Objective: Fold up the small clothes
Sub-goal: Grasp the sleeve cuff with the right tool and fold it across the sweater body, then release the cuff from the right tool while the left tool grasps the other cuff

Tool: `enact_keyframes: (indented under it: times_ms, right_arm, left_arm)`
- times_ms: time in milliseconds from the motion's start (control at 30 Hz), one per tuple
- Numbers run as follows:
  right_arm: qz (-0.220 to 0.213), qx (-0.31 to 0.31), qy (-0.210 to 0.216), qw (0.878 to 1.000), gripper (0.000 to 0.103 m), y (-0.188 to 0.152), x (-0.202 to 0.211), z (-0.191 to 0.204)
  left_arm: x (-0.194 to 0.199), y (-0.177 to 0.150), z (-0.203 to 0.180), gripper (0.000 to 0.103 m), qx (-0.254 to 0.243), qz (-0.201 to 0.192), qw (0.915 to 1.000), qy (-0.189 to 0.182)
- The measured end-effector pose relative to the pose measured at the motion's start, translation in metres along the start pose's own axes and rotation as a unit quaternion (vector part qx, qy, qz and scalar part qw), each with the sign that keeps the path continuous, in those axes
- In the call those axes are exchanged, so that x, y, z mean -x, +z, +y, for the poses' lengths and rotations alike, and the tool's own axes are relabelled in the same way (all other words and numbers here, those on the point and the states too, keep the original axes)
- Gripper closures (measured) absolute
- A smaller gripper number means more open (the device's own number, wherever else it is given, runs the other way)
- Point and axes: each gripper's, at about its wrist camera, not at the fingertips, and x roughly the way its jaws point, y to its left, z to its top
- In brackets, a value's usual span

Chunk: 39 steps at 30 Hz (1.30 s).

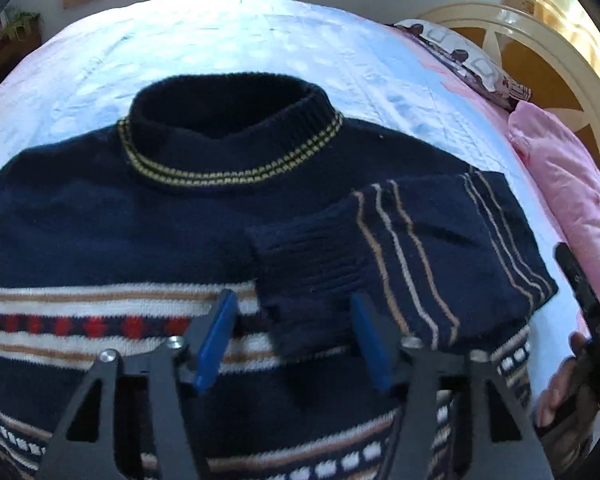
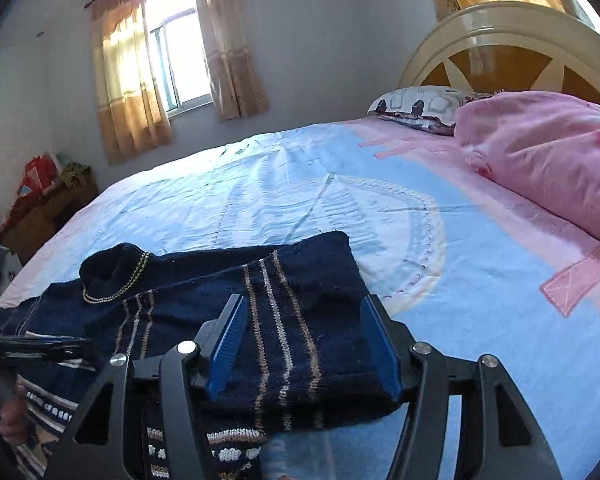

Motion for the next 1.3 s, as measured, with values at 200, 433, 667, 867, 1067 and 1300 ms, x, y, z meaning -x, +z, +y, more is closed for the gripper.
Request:
enact_keyframes:
  times_ms: [200, 433, 667, 867, 1067, 1300]
  right_arm:
    - [-0.012, -0.012, 0.003, 1.0, 0.037, 0.001, 0.007, -0.011]
    - [-0.049, -0.041, -0.016, 0.998, 0.037, 0.004, 0.019, -0.026]
    - [-0.029, -0.032, -0.003, 0.999, 0.037, 0.001, 0.013, -0.02]
    - [-0.012, 0.027, 0.023, 0.999, 0.037, -0.004, 0.009, 0.006]
    - [0.075, 0.12, -0.008, 0.99, 0.036, -0.019, -0.017, 0.043]
    - [0.144, 0.114, -0.031, 0.982, 0.032, -0.027, -0.038, 0.034]
  left_arm:
    - [0.019, 0.003, -0.004, 0.091, -0.013, -0.026, 0.9989, -0.037]
    - [0.091, 0.007, 0.026, 0.092, -0.042, -0.091, 0.9949, -0.005]
    - [0.119, 0.013, 0.087, 0.092, -0.03, -0.106, 0.9915, 0.07]
    - [0.104, -0.002, 0.122, 0.092, -0.015, -0.09, 0.9911, 0.097]
    - [0.065, -0.011, 0.133, 0.091, -0.002, -0.074, 0.99, 0.12]
    - [0.054, -0.023, 0.147, 0.068, 0.025, -0.061, 0.9872, 0.146]
